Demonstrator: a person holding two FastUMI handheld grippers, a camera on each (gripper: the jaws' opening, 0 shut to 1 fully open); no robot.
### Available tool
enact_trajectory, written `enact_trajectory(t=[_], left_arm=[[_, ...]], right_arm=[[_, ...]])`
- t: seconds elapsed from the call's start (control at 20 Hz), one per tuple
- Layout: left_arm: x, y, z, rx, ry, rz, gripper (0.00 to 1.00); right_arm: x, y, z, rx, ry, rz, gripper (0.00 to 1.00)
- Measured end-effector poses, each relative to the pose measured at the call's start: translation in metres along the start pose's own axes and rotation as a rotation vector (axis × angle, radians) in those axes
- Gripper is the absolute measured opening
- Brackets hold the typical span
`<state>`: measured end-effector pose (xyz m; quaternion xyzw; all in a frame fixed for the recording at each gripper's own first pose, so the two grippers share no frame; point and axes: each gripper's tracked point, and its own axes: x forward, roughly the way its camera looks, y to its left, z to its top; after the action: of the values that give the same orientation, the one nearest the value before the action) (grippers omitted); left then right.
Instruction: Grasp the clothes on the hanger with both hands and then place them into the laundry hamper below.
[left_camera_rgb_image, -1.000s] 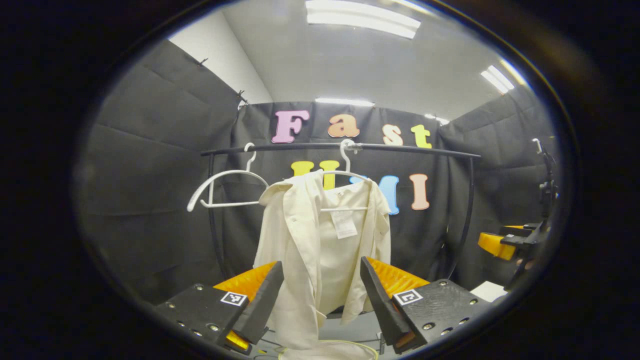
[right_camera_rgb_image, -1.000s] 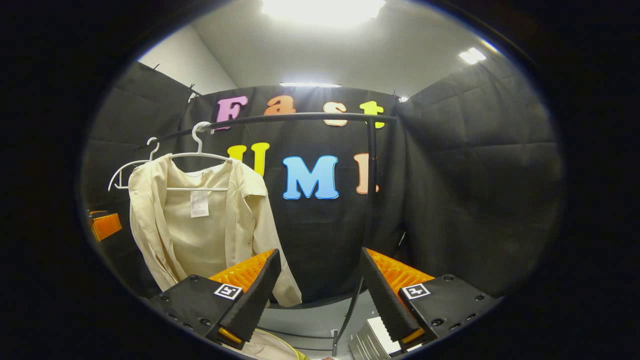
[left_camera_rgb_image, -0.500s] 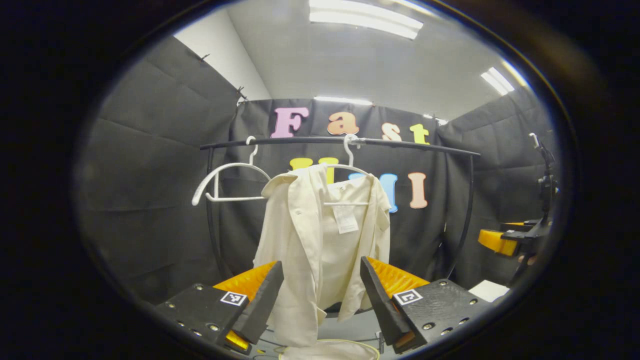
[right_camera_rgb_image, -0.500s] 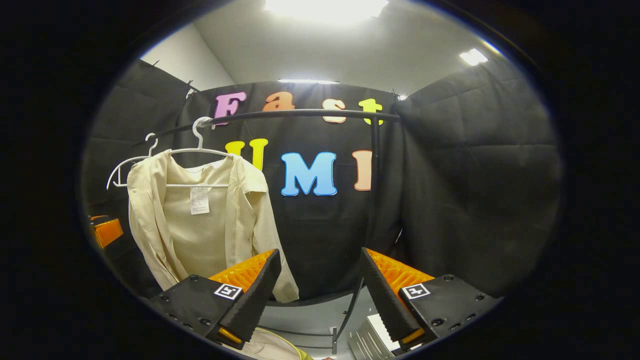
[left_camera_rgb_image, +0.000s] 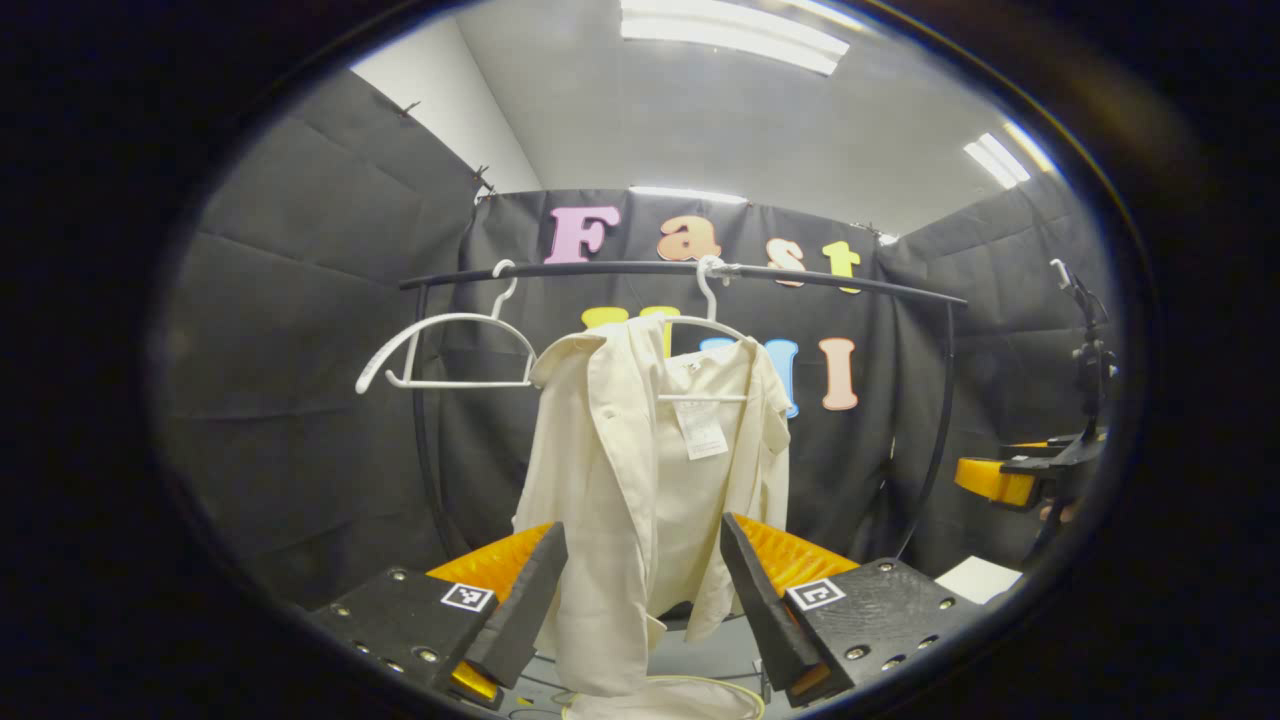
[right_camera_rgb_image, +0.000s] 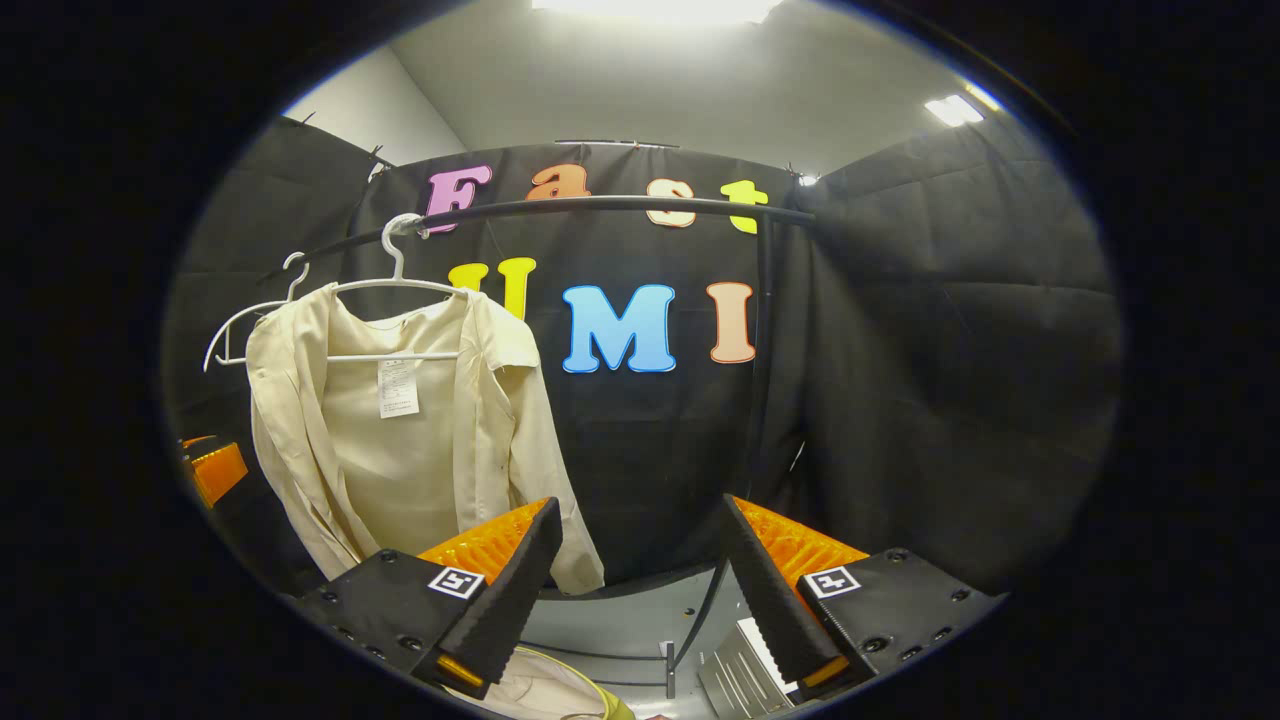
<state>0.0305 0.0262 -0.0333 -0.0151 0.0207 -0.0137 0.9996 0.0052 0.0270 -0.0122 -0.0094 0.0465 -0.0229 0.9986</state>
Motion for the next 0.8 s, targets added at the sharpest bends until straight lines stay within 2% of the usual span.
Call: enact_trajectory(t=[0.3,0.75,0.8], left_arm=[[0.034,0.000,0.019,-0.005,0.001,0.048,0.90],[0.103,-0.005,0.056,0.109,-0.006,0.185,0.90],[0.111,-0.002,0.057,0.113,0.000,0.208,0.91]], right_arm=[[0.018,-0.007,-0.008,0.014,0.002,-0.001,1.00],[0.080,0.000,-0.011,0.053,-0.003,0.087,1.00],[0.086,0.000,-0.010,0.047,-0.010,0.098,0.97]])
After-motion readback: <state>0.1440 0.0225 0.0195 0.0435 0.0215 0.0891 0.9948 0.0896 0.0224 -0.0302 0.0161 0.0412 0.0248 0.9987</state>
